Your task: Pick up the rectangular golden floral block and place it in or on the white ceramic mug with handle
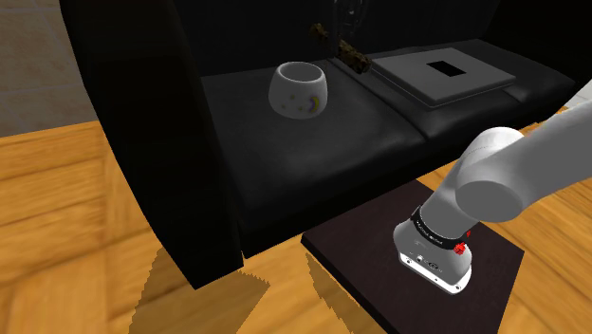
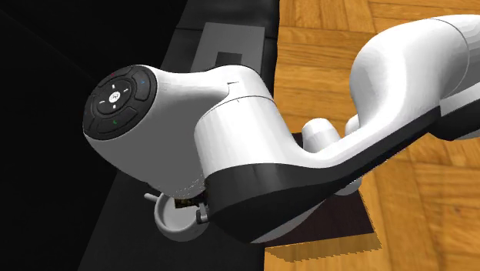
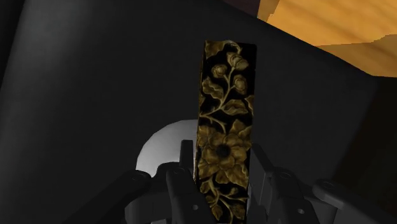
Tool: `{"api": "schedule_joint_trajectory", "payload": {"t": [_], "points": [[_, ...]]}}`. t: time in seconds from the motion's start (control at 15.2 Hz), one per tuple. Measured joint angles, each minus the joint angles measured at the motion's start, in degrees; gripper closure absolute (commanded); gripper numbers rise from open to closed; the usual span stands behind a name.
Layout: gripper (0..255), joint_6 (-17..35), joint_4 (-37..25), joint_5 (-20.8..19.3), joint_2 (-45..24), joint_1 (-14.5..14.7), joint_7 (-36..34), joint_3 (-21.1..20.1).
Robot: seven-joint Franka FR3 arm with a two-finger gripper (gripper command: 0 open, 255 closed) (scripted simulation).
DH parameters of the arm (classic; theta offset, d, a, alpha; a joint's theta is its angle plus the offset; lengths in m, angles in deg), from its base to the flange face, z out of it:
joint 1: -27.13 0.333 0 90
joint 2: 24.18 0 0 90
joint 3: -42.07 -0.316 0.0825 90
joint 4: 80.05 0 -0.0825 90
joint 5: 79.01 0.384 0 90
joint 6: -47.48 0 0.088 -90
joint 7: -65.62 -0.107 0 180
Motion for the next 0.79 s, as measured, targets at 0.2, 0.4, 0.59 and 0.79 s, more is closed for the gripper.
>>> {"api": "schedule_joint_trajectory", "payload": {"t": [0.2,0.4,0.59,0.79], "points": [[255,0.61,-6.23,-0.67,-6.91,-0.49,0.82,0.5],[255,0.6,-13.16,-1.24,-13.84,-0.93,1.6,0.98],[255,1.52,-16.48,-1.52,-18.17,-1.12,1.99,1.16],[255,3.38,-14.9,-1.53,-18.44,-1.14,2.13,1.17]]}}
